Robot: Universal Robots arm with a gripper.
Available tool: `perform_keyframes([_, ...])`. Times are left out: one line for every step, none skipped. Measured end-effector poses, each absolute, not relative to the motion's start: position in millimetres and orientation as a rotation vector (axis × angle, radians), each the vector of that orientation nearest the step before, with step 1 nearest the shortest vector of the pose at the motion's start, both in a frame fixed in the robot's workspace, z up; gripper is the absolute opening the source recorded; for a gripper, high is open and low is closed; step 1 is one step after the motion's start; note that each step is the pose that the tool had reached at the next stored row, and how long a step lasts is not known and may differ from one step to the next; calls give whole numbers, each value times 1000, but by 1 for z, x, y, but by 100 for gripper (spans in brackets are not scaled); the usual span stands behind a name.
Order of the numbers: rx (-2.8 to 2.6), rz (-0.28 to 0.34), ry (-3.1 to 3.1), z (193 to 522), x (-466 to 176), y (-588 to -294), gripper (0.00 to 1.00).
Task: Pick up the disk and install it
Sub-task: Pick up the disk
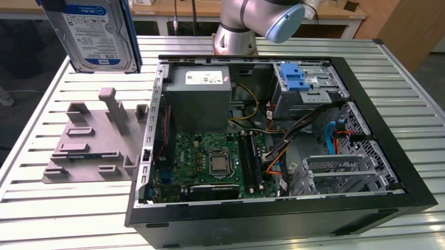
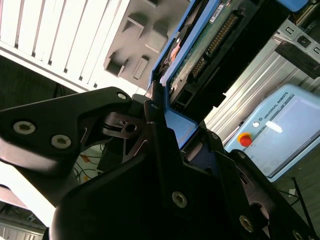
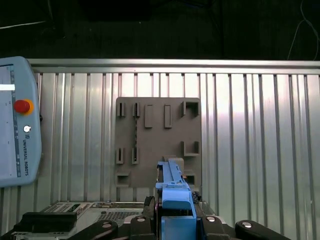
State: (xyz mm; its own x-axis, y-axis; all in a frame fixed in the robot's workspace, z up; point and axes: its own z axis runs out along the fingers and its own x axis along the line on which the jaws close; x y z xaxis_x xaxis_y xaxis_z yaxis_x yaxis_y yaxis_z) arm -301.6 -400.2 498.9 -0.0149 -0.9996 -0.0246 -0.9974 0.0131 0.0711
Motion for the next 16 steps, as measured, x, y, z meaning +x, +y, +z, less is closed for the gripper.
perform_keyframes([2182,-106,-2213,499,-301,-400,36])
perform_keyframes([2182,-106,-2213,499,-301,-400,36])
perform_keyframes([2182,-106,-2213,499,-300,-400,36])
perform_keyframes([2182,-106,-2213,499,-300,-400,36])
perform_keyframes([2182,-106,-2213,499,-300,-400,36])
perform_keyframes([2182,-106,-2213,499,-299,-400,36])
perform_keyframes([2182,-106,-2213,499,-299,-400,36])
perform_keyframes([2182,-106,-2213,499,-298,-400,36])
perform_keyframes([2182,-106,-2213,499,-298,-400,36])
perform_keyframes([2182,-106,-2213,499,-298,-400,36])
perform_keyframes([2182,-106,-2213,499,-297,-400,36])
perform_keyframes([2182,-106,-2213,499,-297,-400,36])
perform_keyframes([2182,-106,-2213,499,-296,-400,36])
perform_keyframes([2182,-106,-2213,499,-296,-400,36])
perform_keyframes([2182,-106,-2213,499,-296,-400,36])
perform_keyframes([2182,-106,-2213,499,-296,-400,36])
